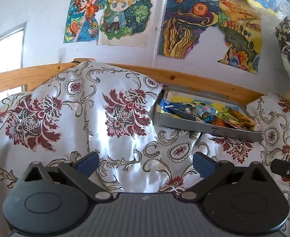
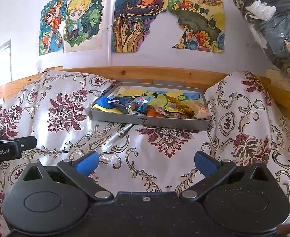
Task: Organize snacks
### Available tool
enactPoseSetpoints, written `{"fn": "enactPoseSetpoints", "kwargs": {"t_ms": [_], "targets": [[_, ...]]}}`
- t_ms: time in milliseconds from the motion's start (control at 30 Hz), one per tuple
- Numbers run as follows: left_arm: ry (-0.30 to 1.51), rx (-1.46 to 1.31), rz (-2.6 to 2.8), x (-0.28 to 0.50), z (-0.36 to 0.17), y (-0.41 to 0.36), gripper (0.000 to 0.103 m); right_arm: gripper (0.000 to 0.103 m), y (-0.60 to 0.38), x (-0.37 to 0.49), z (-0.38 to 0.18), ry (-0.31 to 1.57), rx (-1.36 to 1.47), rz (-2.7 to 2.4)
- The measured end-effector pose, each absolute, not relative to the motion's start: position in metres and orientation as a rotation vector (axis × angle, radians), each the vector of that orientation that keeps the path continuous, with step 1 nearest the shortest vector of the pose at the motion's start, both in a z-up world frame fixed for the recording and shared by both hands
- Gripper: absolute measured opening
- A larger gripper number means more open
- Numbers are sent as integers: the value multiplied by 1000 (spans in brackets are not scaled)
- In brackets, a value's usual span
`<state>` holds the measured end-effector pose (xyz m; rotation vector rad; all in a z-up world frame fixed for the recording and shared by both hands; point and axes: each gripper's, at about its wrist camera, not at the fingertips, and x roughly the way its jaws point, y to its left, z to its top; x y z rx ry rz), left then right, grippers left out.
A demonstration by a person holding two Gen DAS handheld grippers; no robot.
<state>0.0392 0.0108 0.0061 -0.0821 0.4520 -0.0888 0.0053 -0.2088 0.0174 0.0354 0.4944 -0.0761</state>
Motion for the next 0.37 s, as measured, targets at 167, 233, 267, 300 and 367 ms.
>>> {"fn": "enactPoseSetpoints", "kwargs": {"t_ms": [167, 233, 267, 300, 367], "targets": [[455, -88, -96, 39, 5, 12, 102, 102, -208, 6, 17, 495, 34, -76], [448, -85, -92, 39, 4, 12, 102, 102, -208, 6, 17, 496, 34, -76], [446, -85, -90, 38, 5, 12, 102, 102, -208, 5, 16, 496, 33, -76], [444, -84, -89, 38, 5, 12, 102, 102, -208, 5, 16, 497, 32, -76], [444, -85, -91, 38, 5, 12, 102, 102, -208, 5, 15, 498, 31, -75]]}}
